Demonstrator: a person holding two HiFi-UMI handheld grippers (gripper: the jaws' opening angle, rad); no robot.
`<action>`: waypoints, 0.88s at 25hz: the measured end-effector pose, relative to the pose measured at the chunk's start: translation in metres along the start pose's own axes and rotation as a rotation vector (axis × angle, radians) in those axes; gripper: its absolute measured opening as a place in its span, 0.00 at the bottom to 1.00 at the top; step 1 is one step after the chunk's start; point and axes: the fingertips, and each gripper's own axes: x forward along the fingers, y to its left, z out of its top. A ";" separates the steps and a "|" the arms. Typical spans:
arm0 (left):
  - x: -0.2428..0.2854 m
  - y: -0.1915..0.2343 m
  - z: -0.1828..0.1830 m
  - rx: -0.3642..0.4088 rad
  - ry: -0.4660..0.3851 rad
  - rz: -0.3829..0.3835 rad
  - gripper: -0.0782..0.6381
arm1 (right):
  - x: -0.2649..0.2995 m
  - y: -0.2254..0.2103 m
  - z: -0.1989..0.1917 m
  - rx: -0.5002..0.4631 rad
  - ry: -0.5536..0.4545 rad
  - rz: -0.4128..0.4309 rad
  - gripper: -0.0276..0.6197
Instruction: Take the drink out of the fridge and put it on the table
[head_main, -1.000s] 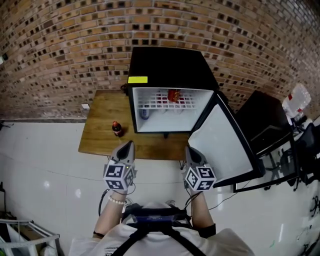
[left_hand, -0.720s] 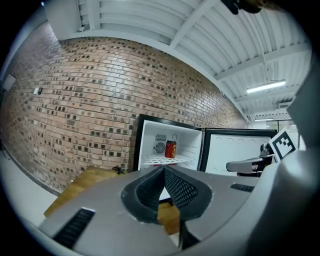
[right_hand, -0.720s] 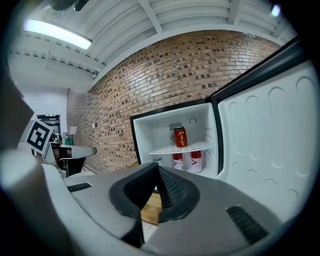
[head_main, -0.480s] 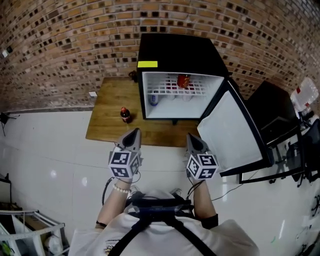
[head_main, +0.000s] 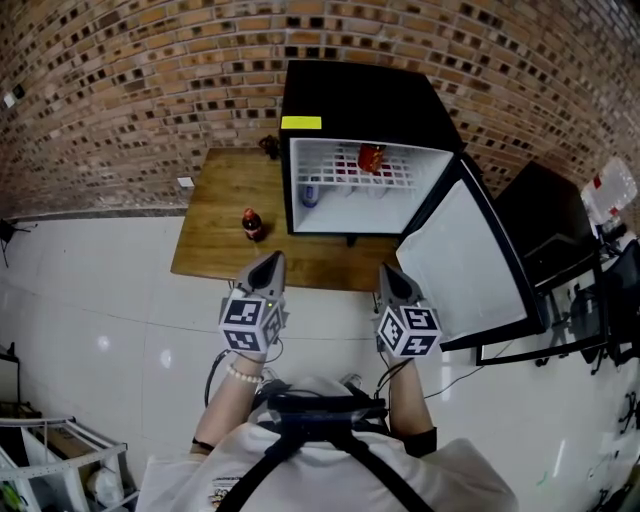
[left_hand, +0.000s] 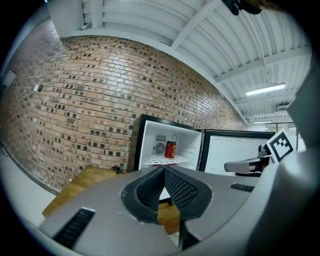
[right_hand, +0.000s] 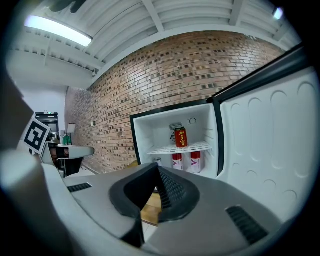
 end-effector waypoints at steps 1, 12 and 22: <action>0.001 0.000 -0.001 -0.001 0.001 -0.001 0.11 | 0.000 -0.001 0.000 -0.001 0.000 -0.003 0.06; 0.010 -0.004 0.000 0.003 0.002 -0.017 0.11 | 0.002 -0.011 -0.002 -0.002 -0.002 -0.035 0.06; 0.016 -0.001 -0.002 -0.003 0.010 -0.017 0.11 | 0.008 -0.011 -0.002 -0.002 -0.001 -0.035 0.06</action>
